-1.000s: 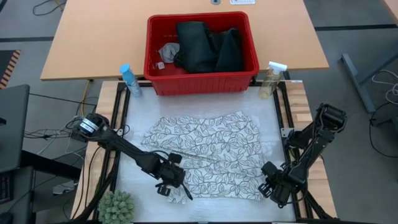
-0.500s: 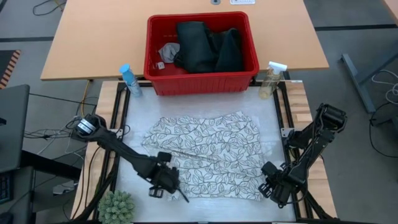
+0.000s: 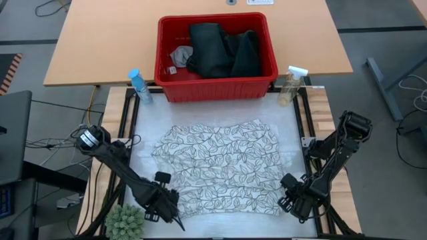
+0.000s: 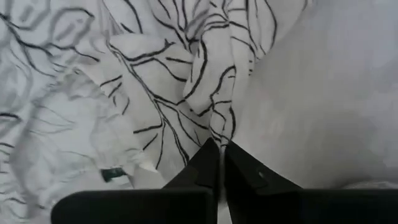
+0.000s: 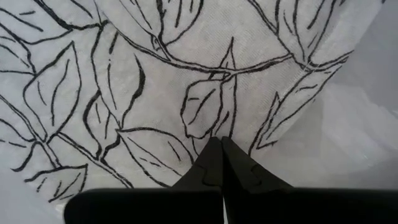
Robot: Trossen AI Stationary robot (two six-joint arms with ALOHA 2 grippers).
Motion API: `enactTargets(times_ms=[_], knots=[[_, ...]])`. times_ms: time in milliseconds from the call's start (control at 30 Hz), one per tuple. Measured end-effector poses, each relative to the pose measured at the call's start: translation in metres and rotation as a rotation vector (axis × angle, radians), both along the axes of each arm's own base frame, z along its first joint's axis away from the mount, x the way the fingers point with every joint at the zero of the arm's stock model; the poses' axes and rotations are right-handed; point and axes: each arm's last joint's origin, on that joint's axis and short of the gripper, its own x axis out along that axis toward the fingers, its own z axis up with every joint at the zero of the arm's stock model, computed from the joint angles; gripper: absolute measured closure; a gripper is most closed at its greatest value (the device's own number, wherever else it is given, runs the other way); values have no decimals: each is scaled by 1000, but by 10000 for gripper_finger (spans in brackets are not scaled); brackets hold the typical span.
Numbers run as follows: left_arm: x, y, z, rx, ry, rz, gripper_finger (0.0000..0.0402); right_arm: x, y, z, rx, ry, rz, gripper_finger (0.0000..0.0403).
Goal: Fold laundry
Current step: Fold the white-patterned shirt
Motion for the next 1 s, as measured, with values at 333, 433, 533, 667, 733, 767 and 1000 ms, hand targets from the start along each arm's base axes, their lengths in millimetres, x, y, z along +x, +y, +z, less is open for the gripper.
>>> enactTargets(times_ms=[333,433,533,667,733,767,1000], knots=[[1,-10,8,-153,61,-19,323,0,0,0,5,8,-1,387],[0,-9,8,-159,81,17,289,0,0,0,8,11,-8,387],[0,-11,8,-175,93,81,261,0,0,0,11,17,-7,387],[7,-20,15,-172,-129,108,245,0,0,0,11,17,-7,387],[13,-23,20,-123,-304,146,246,0,0,0,11,17,-7,387],[16,-24,21,-114,-366,161,247,0,0,0,12,17,-7,387],[20,-26,10,-116,-459,117,257,0,0,0,13,18,-7,387]])
